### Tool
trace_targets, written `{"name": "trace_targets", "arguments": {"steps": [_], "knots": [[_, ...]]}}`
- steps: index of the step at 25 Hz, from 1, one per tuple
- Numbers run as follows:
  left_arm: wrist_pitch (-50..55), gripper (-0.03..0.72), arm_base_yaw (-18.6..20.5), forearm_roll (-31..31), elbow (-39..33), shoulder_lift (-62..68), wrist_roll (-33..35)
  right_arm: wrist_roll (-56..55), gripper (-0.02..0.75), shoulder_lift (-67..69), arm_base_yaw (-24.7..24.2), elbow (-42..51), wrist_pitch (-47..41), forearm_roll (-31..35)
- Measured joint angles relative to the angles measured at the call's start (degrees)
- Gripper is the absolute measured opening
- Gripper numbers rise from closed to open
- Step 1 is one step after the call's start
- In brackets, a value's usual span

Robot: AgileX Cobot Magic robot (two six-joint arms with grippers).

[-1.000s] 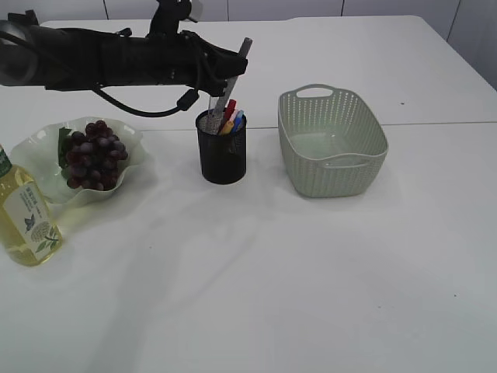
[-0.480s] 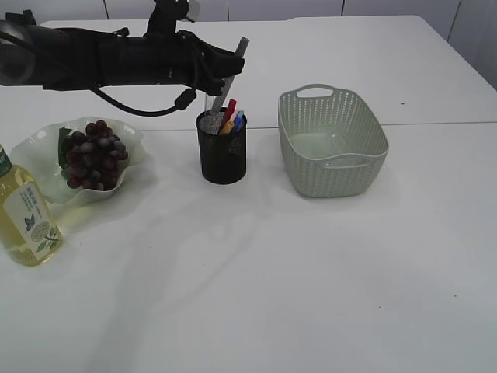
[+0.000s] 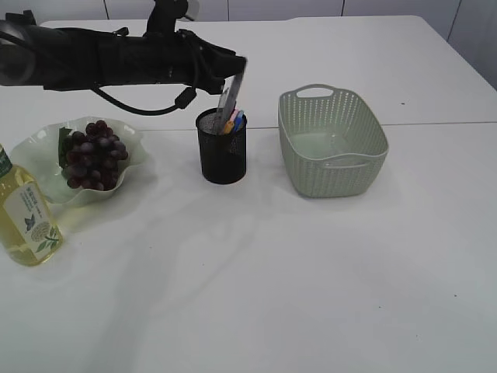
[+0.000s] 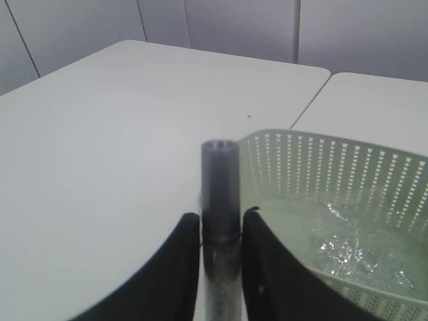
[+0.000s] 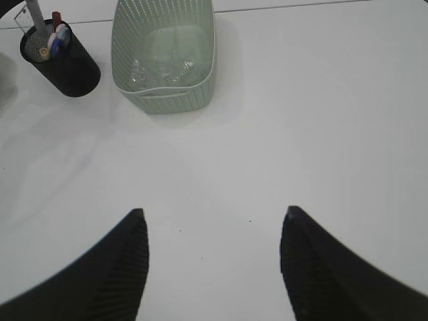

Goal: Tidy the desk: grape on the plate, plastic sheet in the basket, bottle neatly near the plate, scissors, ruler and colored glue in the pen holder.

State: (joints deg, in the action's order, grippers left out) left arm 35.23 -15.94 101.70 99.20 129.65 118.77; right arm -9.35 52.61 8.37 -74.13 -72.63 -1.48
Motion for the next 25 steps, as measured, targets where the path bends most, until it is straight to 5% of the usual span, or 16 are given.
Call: {"name": "trace_targets", "arguments": {"steps": [13,25], "knots": [[0.0,0.256,0.1,-0.2,0.0,0.0,0.0,0.0,0.457,0.0,0.0,0.0,0.0,0.0],[3.4,0.256,0.1,-7.9,0.0,-3.1,0.1,0.0,0.457,-0.1,0.0,0.0,0.0,-1.2]]}}
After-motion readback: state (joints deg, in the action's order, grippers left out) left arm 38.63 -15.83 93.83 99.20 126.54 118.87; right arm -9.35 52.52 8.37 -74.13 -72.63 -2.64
